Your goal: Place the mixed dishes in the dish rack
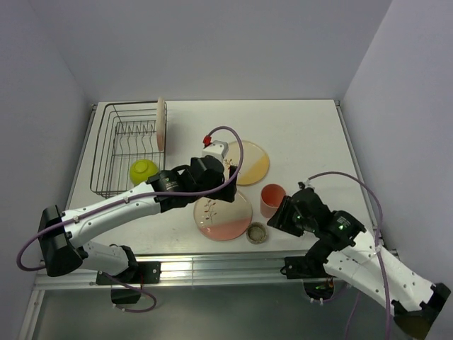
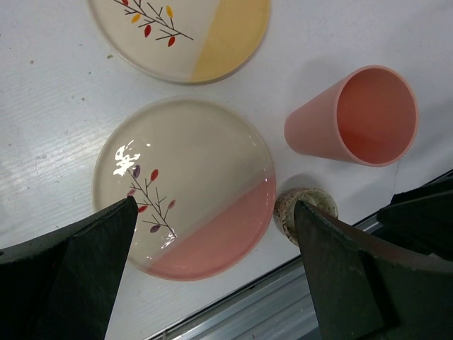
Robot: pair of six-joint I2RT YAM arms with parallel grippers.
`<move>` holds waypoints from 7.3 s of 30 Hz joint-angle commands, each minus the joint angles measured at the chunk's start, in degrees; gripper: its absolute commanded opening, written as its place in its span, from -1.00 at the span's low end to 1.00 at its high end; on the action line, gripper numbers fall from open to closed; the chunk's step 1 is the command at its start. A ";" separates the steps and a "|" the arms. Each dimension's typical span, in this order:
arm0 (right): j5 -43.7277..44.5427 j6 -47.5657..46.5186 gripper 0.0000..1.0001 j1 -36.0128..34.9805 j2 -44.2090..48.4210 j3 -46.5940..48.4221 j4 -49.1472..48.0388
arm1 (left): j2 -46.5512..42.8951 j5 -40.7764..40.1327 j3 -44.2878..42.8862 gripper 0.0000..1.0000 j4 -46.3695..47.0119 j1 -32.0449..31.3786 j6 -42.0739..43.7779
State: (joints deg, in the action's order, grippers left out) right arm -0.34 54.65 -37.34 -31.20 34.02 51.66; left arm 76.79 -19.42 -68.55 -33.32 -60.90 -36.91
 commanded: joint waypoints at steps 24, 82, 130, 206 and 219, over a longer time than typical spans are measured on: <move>16.60 20.93 -0.05 -23.65 -19.67 -11.78 -16.06 | -7.54 -1.50 5.80 0.98 0.45 -0.36 -2.65; 7.73 18.90 -1.00 -40.00 -0.71 14.59 -29.77 | -24.94 51.68 24.52 0.98 56.87 -5.54 3.15; 11.49 23.13 -0.71 -39.83 1.93 8.87 -34.89 | -28.36 37.29 19.79 -1.00 42.95 -7.39 4.74; 26.79 23.31 0.96 -39.91 9.41 9.40 -7.27 | -1.83 21.70 13.53 -1.00 -3.06 80.33 9.31; 26.36 23.83 0.96 -39.83 10.55 6.41 -9.47 | 4.59 23.37 12.66 -1.00 -3.51 79.98 11.59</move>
State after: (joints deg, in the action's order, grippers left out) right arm 24.73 78.52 -77.28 -21.04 40.71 43.88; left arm 80.36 3.20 -55.51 -34.63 19.20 -26.57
